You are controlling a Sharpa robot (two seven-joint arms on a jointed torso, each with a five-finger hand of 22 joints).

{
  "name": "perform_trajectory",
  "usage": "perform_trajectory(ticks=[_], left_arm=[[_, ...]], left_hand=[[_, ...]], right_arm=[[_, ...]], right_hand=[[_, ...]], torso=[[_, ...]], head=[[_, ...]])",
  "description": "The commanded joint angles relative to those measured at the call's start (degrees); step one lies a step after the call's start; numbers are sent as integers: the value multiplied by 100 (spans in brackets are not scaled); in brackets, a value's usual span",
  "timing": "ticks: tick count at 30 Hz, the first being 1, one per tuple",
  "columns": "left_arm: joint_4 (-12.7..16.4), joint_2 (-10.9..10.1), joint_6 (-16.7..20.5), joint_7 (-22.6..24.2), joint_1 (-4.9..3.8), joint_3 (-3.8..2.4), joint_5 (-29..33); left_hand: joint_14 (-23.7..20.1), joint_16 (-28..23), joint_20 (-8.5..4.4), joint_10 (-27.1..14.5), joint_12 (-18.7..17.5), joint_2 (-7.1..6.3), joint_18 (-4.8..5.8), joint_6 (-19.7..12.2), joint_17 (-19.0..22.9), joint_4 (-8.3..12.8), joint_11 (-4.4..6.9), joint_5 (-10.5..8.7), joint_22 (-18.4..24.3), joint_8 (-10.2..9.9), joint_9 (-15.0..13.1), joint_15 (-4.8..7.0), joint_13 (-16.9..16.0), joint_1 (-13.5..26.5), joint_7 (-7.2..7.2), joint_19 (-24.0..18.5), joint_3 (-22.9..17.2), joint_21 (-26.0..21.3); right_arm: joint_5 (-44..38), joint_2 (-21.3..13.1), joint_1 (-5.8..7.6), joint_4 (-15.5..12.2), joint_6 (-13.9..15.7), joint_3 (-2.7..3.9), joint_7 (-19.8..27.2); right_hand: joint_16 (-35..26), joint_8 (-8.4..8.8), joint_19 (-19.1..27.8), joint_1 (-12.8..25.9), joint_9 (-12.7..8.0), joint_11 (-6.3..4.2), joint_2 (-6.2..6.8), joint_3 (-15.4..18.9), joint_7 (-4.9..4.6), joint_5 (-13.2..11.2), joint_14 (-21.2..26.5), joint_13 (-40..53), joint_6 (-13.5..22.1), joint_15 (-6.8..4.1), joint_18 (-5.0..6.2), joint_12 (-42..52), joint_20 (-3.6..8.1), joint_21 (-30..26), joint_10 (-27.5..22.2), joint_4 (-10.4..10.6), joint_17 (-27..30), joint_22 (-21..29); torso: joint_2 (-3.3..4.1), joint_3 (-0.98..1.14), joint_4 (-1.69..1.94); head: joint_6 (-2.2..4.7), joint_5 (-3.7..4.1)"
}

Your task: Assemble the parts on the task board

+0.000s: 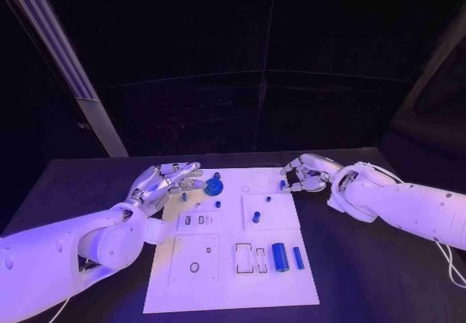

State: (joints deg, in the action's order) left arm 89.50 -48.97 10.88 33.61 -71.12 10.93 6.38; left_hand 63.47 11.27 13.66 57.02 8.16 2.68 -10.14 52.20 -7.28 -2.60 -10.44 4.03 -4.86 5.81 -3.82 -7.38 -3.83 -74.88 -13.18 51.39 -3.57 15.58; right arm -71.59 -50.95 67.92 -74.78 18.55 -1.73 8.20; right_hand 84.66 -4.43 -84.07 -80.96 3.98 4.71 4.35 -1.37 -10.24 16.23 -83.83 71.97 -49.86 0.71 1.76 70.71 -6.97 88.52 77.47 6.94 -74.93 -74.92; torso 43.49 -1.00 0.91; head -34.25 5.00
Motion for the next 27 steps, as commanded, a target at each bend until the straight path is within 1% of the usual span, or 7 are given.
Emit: perform_trajectory(ticks=[1, 5, 10, 14, 18, 22, 27], left_arm=[[5, -1, -83, 20, -6, -3, -7], [3, -1, -80, 20, -6, -3, -7], [0, 1, -75, 19, -6, -3, -7], [-2, 3, -72, 18, -6, -3, -7], [-2, 2, -69, 16, -6, -3, -7], [-4, 1, -66, 14, -6, -2, -7], [-2, -1, -66, 13, -6, -2, -7]], left_hand=[[-15, -39, 23, -44, -29, 72, -40, -39, -5, 30, -9, 23, 5, -19, 5, -9, 6, 2, -68, 8, 5, -33], [-15, -39, 23, -44, -29, 72, -40, -39, -5, 30, -9, 23, 5, -19, 5, -9, 6, 2, -68, 8, 5, -33], [-15, -39, 23, -44, -30, 73, -40, -39, -5, 31, -8, 23, 6, -19, 5, -9, 6, 1, -68, 8, 4, -33], [-15, -41, 23, -44, -31, 77, -40, -39, -6, 34, -8, 24, 8, -21, 5, -9, 6, -1, -67, 8, 0, -35], [-15, -41, 23, -44, -31, 77, -40, -39, -6, 34, -8, 24, 8, -21, 5, -9, 6, -1, -67, 8, 0, -35], [-15, -41, 23, -44, -31, 77, -40, -39, -6, 34, -8, 24, 8, -21, 5, -9, 6, -1, -67, 8, 0, -35], [-15, -41, 23, -44, -31, 77, -40, -39, -6, 34, -8, 24, 8, -21, 5, -9, 6, -1, -67, 8, 0, -35]], right_arm=[[-56, 23, -12, 34, -146, 1, -27], [-57, 64, -38, 99, -156, 1, -50], [-57, 114, -51, 166, -168, 1, -68], [-57, 156, -55, 201, -208, 1, -78], [-57, 181, -57, 218, -238, 1, -71], [-57, 203, -58, 232, -267, 1, -59], [-57, 216, -59, 248, -287, 2, -56]], right_hand=[[-22, -13, -283, 68, 8, 16, -12, 28, 23, 21, -362, 7, -25, -15, -75, 34, 2, -18, 2, 7, -322, -1102], [-20, -34, -287, 63, 15, 9, -37, 33, 31, 28, -364, 20, -60, -19, -76, 48, 4, -17, 12, 6, -329, -1107], [-12, -81, -303, 46, 28, -8, -113, 29, 50, 35, -369, 64, -145, -31, -81, 96, 12, -8, 47, 4, -348, -1128], [-5, -131, -313, 25, 41, -27, -183, 16, 69, 26, -374, 99, -243, -46, -84, 136, 25, -3, 75, -5, -365, -1141], [-7, -181, -318, 11, 51, -45, -253, -2, 90, -34, -375, 127, -353, -62, -85, 166, 39, -1, 98, -10, -367, -1148], [-4, -230, -327, -5, 58, -69, -341, -40, 115, -153, -377, 164, -485, -82, -88, 205, 58, 3, 129, -15, -378, -1159], [3, -268, -343, -20, 59, -97, -428, -95, 148, -275, -382, 206, -621, -106, -93, 247, 78, 12, 164, -17, -397, -1180]], torso=[[1, 2, -3], [0, 3, -6], [1, 0, -1], [-1, 2, 1], [2, 2, 0], [-3, 2, -6], [-2, 3, -3]], head=[[-15, -5], [-15, -10], [-24, -2], [-40, 1], [-46, -1], [-55, -6], [-64, 6]])
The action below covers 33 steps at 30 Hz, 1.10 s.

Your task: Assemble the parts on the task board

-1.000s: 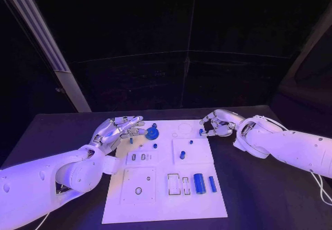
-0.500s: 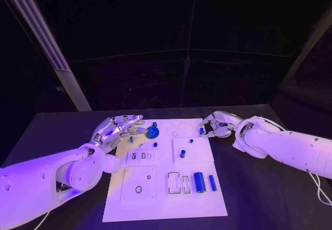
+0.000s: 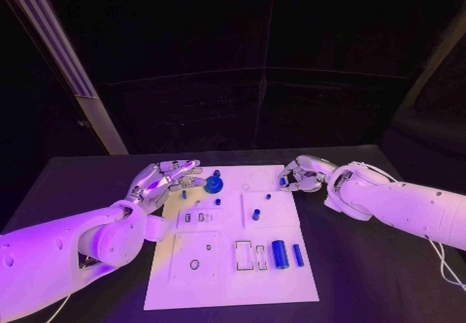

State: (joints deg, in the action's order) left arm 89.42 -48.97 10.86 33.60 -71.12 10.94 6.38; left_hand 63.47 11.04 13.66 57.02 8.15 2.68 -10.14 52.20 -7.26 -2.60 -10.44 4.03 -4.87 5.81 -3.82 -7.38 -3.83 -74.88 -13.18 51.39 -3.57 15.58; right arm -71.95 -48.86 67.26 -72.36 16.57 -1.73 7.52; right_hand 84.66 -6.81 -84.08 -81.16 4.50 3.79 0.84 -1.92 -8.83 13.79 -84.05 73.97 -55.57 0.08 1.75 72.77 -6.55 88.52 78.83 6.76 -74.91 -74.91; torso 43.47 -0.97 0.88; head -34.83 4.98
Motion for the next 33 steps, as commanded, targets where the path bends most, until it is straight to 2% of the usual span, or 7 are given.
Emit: perform_trajectory(ticks=[1, 5, 11, 15, 23, 28, 33], left_arm=[[7, -1, -63, 13, -6, -3, -7], [8, -5, -62, 11, -6, -3, -7], [9, -8, -64, 9, -6, -3, -7], [12, -12, -62, 11, -6, -3, -7], [20, -22, -63, 12, -6, -3, -7], [26, -27, -64, 12, -6, -3, -7], [35, -33, -58, 12, -7, -3, -7]], left_hand=[[-15, -18, 23, -44, -31, 77, -40, -39, -7, 34, -8, 24, 9, -21, 5, -9, 6, -1, -67, 8, 0, -35], [-15, -18, 23, -44, -31, 77, -40, -39, -7, 34, -8, 24, 9, -21, 5, -9, 6, -1, -67, 8, 0, -35], [-15, -18, 23, -44, -31, 77, -40, -39, -7, 34, -8, 24, 9, -21, 5, -9, 6, -1, -67, 8, 0, -35], [-15, -18, 23, -44, -31, 77, -40, -39, -7, 34, -8, 24, 9, -21, 5, -9, 6, -1, -67, 8, 0, -35], [-14, -22, 23, -46, -34, 90, -41, -38, -9, 42, -7, 26, 14, -24, 5, -8, 6, -6, -67, 9, -10, -38], [-14, -24, 23, -46, -35, 99, -41, -38, -9, 45, -7, 27, 16, -26, 4, -8, 6, -10, -66, 10, -16, -40], [-14, -26, 23, -46, -36, 106, -42, -37, -10, 48, -7, 28, 17, -27, 4, -8, 6, -13, -66, 11, -22, -41]], right_arm=[[-22, 9, 6, 9, -92, 1, 10], [-9, 13, 5, 25, -80, 2, 0], [-18, 16, 5, 45, -36, 2, -27], [-38, 17, 5, 56, 6, 2, -53], [-94, 21, 5, 24, 193, 2, -69], [-46, -21, 5, -175, 420, 4, -60], [3, -111, 10, -570, 714, 7, -165]], right_hand=[[4, -39, -345, -3, 8, -11, -94, -53, 15, -43, -362, 13, -80, -48, -94, 49, 41, 13, 34, 1, -402, -1185], [9, -69, -355, -27, 10, -44, -165, -115, 54, -86, -365, 34, -195, -74, -96, 68, 62, 18, 51, -7, -415, -1197], [16, -64, -368, -60, 2, -60, -184, -157, 69, -127, -370, 43, -229, -89, -101, 74, 78, 25, 57, -32, -433, -1215], [17, -46, -377, -148, -16, -76, -250, -290, 84, -423, -372, 49, -277, -109, -104, 72, 103, 30, 59, -95, -442, -1227], [19, -83, -389, -279, -15, -120, -403, -603, 136, -648, -375, 53, -448, -143, -108, 61, 132, 36, 58, -215, -456, -1244], [13, -116, -388, -203, -8, -144, -387, -688, 167, -690, -374, 43, -542, -163, -107, 43, 151, 35, 53, -207, -450, -1242], [11, -125, -390, -97, -11, -158, -366, -731, 186, -697, -374, 26, -585, -176, -108, 19, 164, 36, 47, -163, -453, -1245]], torso=[[-2, 0, -1], [-2, 1, 1], [-3, 0, 1], [-2, 2, 1], [-4, 5, 1], [-13, 0, -7], [-15, -5, -5]], head=[[-8, 5], [-24, 10], [-27, 12], [-37, 14], [-47, 16], [-58, 8], [-46, 4]])
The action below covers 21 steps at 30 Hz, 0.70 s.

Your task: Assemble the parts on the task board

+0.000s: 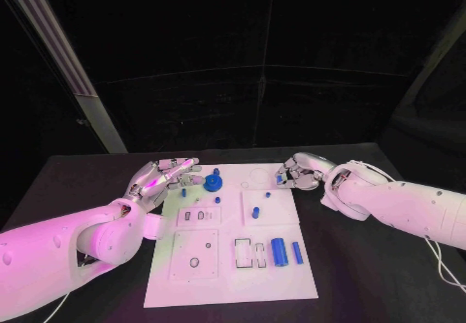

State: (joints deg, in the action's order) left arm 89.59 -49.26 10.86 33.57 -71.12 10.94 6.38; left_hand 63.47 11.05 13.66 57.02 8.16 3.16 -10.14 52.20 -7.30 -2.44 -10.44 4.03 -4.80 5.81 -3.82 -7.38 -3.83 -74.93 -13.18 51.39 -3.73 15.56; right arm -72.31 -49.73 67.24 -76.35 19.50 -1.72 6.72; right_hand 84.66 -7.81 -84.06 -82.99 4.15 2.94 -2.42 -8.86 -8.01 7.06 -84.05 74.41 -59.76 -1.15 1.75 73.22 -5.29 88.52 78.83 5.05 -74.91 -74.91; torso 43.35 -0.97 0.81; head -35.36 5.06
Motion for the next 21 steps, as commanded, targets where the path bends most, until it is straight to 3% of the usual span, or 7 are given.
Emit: perform_trajectory(ticks=[1, 10, 18, 21], left_arm=[[19, -4, -58, 15, -7, -4, -7], [29, -14, -44, 19, -10, -4, -13], [18, -20, -46, 44, -14, -6, -17], [-18, -20, -42, 69, -17, -6, 7]], left_hand=[[-14, -26, 23, -46, -36, 58, -42, -37, -6, 32, -7, 28, 10, -27, 4, -8, 6, -8, -66, 11, -6, -39], [-14, -27, 23, -45, -36, 60, -42, -36, -6, 33, -6, 28, 11, -27, 4, -8, 6, -9, -66, 11, -8, -40], [-13, -28, 23, -45, -36, 66, -42, -36, -7, 35, -6, 28, 12, -28, 4, -7, 6, -11, -65, 11, -13, -41], [-13, -28, 23, -45, -36, 66, -42, -36, -7, 35, -6, 28, 12, -28, 4, -7, 6, -11, -65, 11, -13, -41]], right_arm=[[42, -35, 14, -256, 464, 7, -119], [-81, 126, 88, -839, 701, 12, -775], [-477, 732, 117, -944, 516, 12, -1371], [-709, 968, 118, -923, 411, 11, -1507]], right_hand=[[12, -28, -393, 106, 24, -77, -31, -45, 110, -27, -375, -17, -176, -56, -109, -26, 42, 37, 49, 14, -457, -1248], [6, -35, -391, 217, 22, -91, -16, -75, 129, -47, -374, -15, -215, -68, -108, -28, 54, 35, 61, 69, -452, -1245], [-2, -55, -385, 250, 28, -109, 4, -97, 151, -60, -372, -20, -264, -82, -106, -36, 65, 31, 65, 71, -440, -1237], [-6, -62, -383, 253, 30, -114, 11, -103, 158, -62, -370, -24, -278, -86, -105, -41, 69, 30, 63, 67, -434, -1234]], torso=[[-6, -9, 1], [-26, -23, 25], [-37, -47, 76], [-34, -43, 64]], head=[[6, -4], [15, -19], [-26, -92], [-49, -156]])
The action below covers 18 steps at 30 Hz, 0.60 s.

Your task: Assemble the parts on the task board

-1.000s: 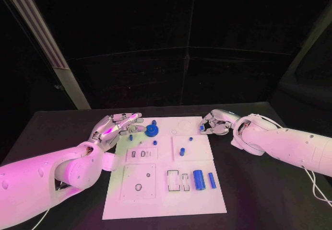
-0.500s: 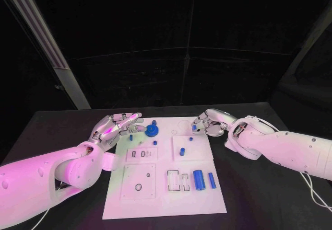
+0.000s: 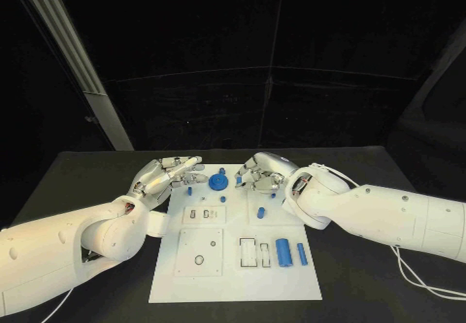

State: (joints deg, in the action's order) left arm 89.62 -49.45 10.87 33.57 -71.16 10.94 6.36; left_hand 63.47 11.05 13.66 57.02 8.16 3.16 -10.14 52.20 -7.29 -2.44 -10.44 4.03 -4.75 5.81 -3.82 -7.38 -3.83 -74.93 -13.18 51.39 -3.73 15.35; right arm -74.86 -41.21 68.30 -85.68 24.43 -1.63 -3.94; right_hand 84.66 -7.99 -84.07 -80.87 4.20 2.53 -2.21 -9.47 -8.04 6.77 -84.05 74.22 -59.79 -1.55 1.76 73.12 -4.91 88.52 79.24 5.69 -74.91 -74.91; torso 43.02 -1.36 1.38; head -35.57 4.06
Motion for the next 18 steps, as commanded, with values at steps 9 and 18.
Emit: perform_trajectory(ticks=[9, 18], left_arm=[[-143, 1, 29, 163, -31, -7, 282], [-189, 14, 64, 214, -38, -7, 322]], left_hand=[[-24, -41, 24, -33, -34, 81, -41, -24, -8, 56, -3, 30, 16, -28, 2, -9, 4, -31, -62, 9, -35, -28], [-30, -48, 24, -28, -33, 84, -41, -19, -7, 67, -2, 30, 19, -28, 1, -9, 3, -40, -62, 8, -43, -31]], right_arm=[[-964, 606, -63, 101, -352, -25, -638], [-1330, 852, -175, 123, -453, -178, -805]], right_hand=[[-10, -57, -375, 66, 28, -84, 15, -45, 172, -41, -369, -17, -303, -54, -103, -47, 38, 25, 15, 4, -429, -1225], [-13, -61, -365, 73, 28, -91, 36, -50, 179, -28, -368, -28, -313, -61, -99, -62, 43, 19, 8, -5, -426, -1212]], torso=[[10, 9, -19], [6, 4, 0]], head=[[-99, -139], [-161, -224]])
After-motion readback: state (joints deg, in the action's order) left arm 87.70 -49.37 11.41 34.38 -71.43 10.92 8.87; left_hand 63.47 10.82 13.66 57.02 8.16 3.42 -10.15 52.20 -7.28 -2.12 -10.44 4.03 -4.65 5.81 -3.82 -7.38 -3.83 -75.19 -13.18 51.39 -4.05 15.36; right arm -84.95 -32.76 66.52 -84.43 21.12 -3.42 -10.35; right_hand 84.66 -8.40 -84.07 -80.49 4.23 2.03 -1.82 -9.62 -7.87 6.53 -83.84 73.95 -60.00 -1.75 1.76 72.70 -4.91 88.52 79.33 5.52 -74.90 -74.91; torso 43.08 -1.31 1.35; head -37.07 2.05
